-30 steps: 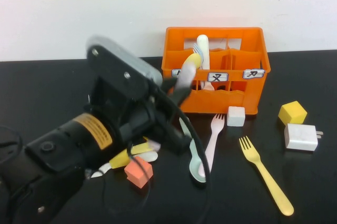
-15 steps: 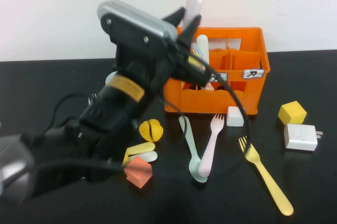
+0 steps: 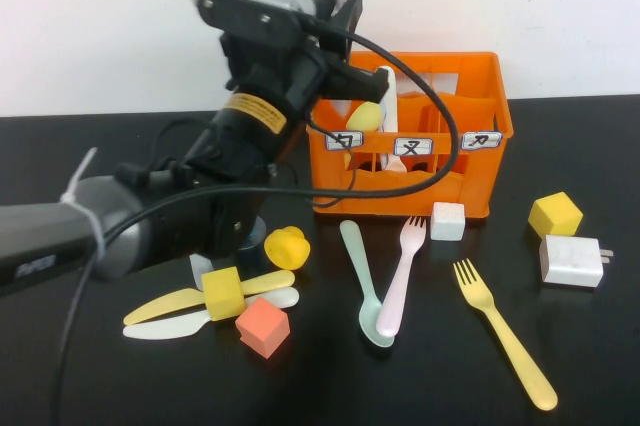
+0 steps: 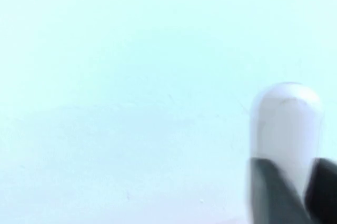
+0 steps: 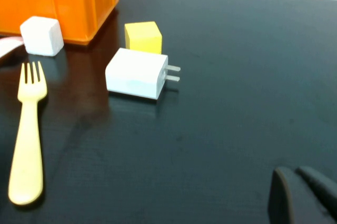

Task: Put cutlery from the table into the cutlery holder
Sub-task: Place the spoon on the box

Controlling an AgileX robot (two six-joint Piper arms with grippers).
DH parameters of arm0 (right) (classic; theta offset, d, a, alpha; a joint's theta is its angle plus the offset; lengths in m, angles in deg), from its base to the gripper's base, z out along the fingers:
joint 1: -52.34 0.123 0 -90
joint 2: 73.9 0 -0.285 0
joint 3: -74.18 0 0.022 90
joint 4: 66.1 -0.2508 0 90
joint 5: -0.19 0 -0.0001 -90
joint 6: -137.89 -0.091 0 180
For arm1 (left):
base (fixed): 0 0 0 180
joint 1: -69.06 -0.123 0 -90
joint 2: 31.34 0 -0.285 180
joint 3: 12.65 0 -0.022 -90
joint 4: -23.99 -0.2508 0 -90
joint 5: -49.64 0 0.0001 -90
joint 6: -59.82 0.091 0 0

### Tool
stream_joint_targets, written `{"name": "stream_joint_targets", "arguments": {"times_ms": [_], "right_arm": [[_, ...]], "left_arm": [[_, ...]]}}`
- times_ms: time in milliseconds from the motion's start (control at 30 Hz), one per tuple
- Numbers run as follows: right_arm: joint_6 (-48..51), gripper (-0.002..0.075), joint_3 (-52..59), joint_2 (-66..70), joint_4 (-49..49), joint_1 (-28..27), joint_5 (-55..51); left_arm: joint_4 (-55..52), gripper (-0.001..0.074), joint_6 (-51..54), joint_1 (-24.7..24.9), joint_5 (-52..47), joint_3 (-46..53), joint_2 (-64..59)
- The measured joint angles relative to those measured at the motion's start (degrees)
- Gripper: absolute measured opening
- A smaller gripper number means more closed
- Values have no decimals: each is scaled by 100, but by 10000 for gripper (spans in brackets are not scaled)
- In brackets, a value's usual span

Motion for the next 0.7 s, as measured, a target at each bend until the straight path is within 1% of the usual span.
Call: {"name": "stream_joint_targets", "arguments": {"times_ms": [33,100,167,200,333,367,433,500,600,667,700], "right_arm": [[0,-3,0,0,0,0,0],[0,-3,0,0,0,0,0],[0,-3,0,0,0,0,0],[0,-3,0,0,0,0,0],[0,-3,0,0,0,0,0],[0,-3,0,0,0,0,0],[0,-3,0,0,0,0,0],[0,-3,0,0,0,0,0],[0,-3,0,0,0,0,0],[0,-3,0,0,0,0,0],[0,-3,0,0,0,0,0]], "left_arm": [[-30,110,-13,0,0,-55,-92],[-44,64,-13,0,0,-169,-257],[-44,75,-21,0,-46,-253,-363],[-44,99,-11,0,-105,-278,-383],[-44,247,104,0,-315,-279,-410],[-44,273,117,0,-359,-279,-397],[-44,312,171,0,-426,-211,-280],[-44,328,244,0,-487,-90,-71],[-131,318,406,0,-574,154,339],[-179,277,521,0,-644,379,655],[-204,241,574,0,-711,499,849]]}}
